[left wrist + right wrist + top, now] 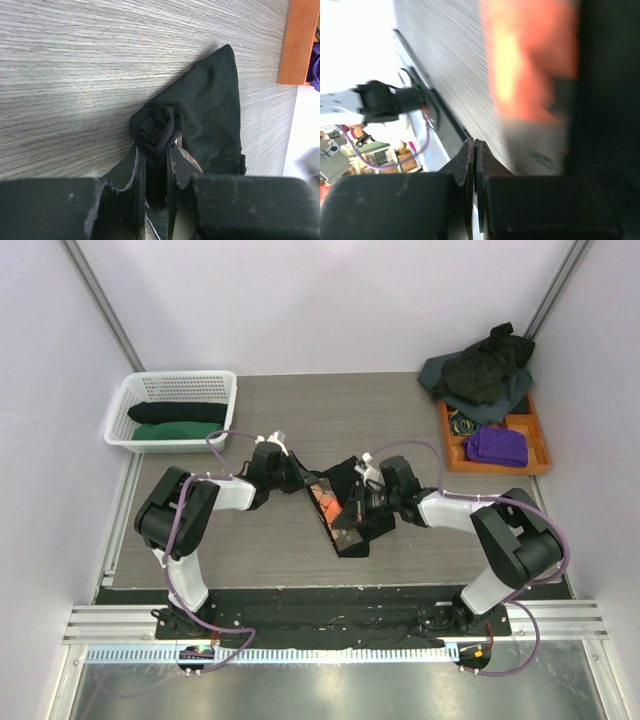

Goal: Roll the t-shirts
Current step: Roll the T-shirt to the center of the board.

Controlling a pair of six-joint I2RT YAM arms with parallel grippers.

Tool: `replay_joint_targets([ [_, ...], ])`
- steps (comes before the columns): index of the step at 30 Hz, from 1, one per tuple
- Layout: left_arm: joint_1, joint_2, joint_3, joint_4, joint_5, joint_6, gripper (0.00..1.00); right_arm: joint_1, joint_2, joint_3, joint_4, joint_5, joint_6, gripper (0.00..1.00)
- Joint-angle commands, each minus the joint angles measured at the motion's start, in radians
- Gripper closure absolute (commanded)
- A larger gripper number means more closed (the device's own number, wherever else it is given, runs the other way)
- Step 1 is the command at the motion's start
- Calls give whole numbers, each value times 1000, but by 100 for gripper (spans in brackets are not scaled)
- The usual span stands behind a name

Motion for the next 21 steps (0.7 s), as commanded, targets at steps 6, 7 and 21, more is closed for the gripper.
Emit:
replay_joint_targets([
  [6, 5, -24, 19, 5, 2, 24, 100, -5, 126, 274, -21, -99, 23, 99],
  [7, 5, -26, 20, 5, 2, 24, 100, -6, 151, 285, 24, -118, 37, 99],
  [21, 7, -30, 23, -1, 0, 25, 100, -43, 388, 310, 79, -91, 27, 99],
])
